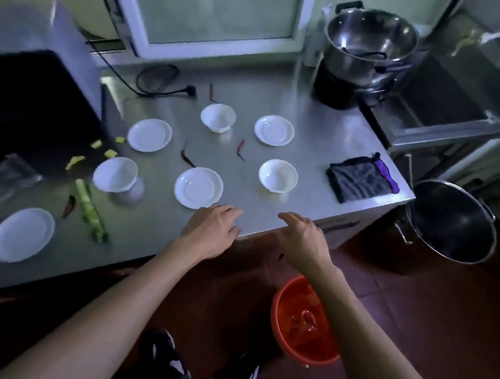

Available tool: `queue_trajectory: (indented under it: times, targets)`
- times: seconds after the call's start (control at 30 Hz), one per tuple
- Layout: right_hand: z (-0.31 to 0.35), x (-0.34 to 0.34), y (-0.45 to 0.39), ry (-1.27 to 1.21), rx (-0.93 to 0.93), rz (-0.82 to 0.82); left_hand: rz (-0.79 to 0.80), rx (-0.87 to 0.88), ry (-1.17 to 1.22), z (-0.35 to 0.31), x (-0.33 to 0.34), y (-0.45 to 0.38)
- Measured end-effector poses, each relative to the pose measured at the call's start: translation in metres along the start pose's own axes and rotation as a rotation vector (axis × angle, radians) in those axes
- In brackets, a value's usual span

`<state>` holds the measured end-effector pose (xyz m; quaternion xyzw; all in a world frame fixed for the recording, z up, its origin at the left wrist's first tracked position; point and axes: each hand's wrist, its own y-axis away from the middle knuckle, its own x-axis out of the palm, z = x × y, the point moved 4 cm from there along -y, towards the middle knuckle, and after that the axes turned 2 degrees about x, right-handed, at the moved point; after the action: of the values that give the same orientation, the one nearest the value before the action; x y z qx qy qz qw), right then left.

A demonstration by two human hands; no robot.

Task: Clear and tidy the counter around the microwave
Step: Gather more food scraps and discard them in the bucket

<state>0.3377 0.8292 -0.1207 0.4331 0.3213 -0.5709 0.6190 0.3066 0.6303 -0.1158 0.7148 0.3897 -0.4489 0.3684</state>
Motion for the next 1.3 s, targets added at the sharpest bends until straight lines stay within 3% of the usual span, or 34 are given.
queue_trajectory:
  times: [0.4, 0.73, 1.0, 1.3]
  targets:
    - [0.213, 0.089, -0.046, 0.117, -0.301, 0.157, -0.146, -0.345, 0.137, 0.197, -0.04, 0.119]
    - [0.364, 0.162, -0.044, 0.13, -0.39, 0.245, -0.193, -0.473, 0.205, 0.338, -0.065, 0.208]
    - [0.434, 0.187, -0.054, 0.135, -0.458, 0.246, -0.266, -0.557, 0.214, 0.395, -0.08, 0.233]
    - [0.472, 0.226, -0.107, 0.087, -0.467, 0.254, -0.252, -0.558, 0.18, 0.45, -0.08, 0.2]
